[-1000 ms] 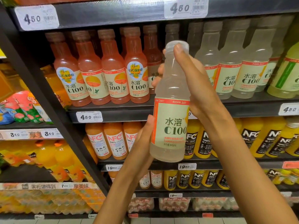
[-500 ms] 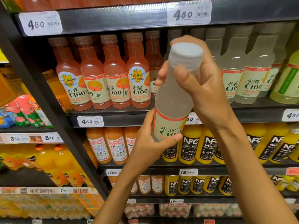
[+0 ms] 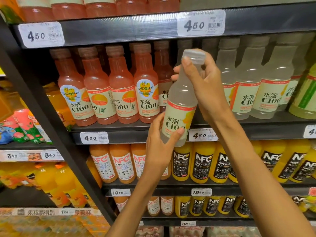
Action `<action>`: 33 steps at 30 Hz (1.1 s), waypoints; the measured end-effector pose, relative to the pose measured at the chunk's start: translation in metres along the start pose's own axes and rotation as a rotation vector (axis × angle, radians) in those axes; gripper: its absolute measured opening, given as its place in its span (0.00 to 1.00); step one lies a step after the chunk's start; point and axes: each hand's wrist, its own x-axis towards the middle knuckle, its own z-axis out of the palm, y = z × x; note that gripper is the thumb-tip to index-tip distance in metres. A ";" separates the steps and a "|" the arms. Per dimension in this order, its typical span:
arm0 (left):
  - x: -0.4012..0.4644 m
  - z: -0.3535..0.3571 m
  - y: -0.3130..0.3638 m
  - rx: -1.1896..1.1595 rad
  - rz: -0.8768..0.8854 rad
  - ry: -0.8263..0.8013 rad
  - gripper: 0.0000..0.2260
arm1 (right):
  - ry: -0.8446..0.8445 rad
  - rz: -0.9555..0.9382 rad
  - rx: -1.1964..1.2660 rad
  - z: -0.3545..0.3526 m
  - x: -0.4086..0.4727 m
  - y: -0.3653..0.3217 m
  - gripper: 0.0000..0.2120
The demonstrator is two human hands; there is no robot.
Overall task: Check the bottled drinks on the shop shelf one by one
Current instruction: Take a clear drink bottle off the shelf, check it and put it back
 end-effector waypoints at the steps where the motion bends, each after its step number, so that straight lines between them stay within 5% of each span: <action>1: 0.004 0.001 0.001 0.000 0.010 0.021 0.33 | 0.009 -0.003 -0.007 0.001 0.005 0.001 0.08; 8: 0.029 0.009 -0.004 -0.038 0.018 0.045 0.25 | -0.016 -0.099 -0.094 0.008 0.031 0.012 0.04; 17: 0.053 0.026 -0.004 0.222 0.007 0.077 0.27 | 0.115 0.060 -0.323 0.003 0.056 0.037 0.21; 22: 0.060 0.031 -0.005 0.318 0.033 0.116 0.29 | 0.132 0.046 -0.432 -0.010 0.032 0.056 0.14; 33: 0.079 0.041 -0.002 0.296 0.049 0.042 0.25 | 0.222 -0.075 -0.685 -0.018 0.022 0.054 0.20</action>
